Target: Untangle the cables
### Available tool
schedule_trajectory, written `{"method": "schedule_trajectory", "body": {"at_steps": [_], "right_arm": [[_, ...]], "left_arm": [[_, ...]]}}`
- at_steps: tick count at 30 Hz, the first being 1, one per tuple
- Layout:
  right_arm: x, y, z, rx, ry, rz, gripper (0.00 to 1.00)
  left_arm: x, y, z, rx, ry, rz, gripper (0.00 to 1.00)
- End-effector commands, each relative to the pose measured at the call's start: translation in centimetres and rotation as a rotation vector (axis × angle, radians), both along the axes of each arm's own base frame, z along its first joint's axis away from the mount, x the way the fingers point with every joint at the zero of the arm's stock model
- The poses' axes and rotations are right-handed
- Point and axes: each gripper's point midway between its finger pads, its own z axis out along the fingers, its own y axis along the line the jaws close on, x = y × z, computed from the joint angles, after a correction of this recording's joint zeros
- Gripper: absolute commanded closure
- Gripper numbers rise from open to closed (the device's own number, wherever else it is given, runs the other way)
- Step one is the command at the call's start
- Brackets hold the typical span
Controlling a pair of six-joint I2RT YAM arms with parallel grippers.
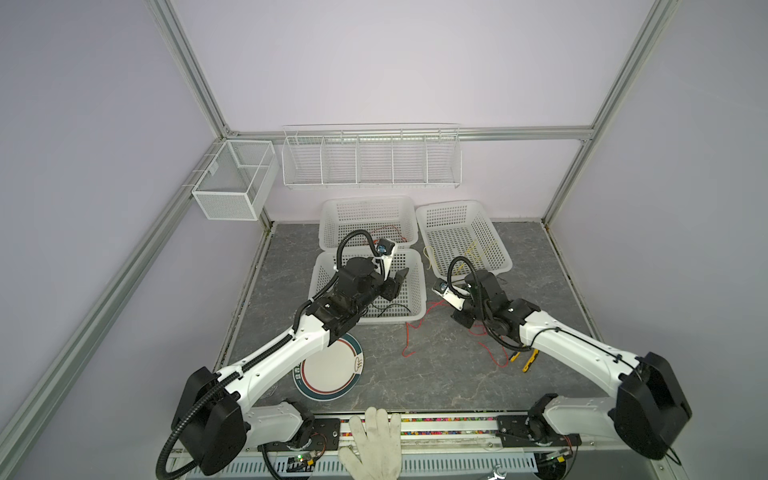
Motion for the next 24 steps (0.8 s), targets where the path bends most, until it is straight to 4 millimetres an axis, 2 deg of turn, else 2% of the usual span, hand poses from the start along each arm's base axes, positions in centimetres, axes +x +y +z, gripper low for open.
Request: {"method": "schedule_trajectory", "body": {"at_steps": [1,3,10,16,19,24], "right_arm": [[-1.9,1.2,3.1,0.065,0.017,0.091,0.94],[-2.5,1.0,3.7,0.068,0.021,0.093,0.94],[-2.2,-0.2,6.3,0.09,-0.068,0.027,0.94],[-2.7,-0.1,7.6,0.125,-0.081,0.037,0.94],[-3.0,0.0,7.9,0.14,-0.079,0.043,0.94],[-3.4,0.2,8.7,0.175,-0.092,0.06,0.94]], "left_arm": [[-1.6,-0.9,-0.1,-0.006,0.001,-0.099,0.35],[-1.6,-1.0,-0.3,-0.005,0.004,-0.101,0.35],[-2.5,-2.0,-0.3,-0.021,0.026,-0.17,0.35],[-5.5,-5.4,0.3,-0.046,0.008,-0.355,0.34],[-7.1,-7.1,-0.5,0.008,0.001,-0.433,0.34],[-8.5,-9.0,-2.1,0.093,0.029,-0.508,0.34]]}}
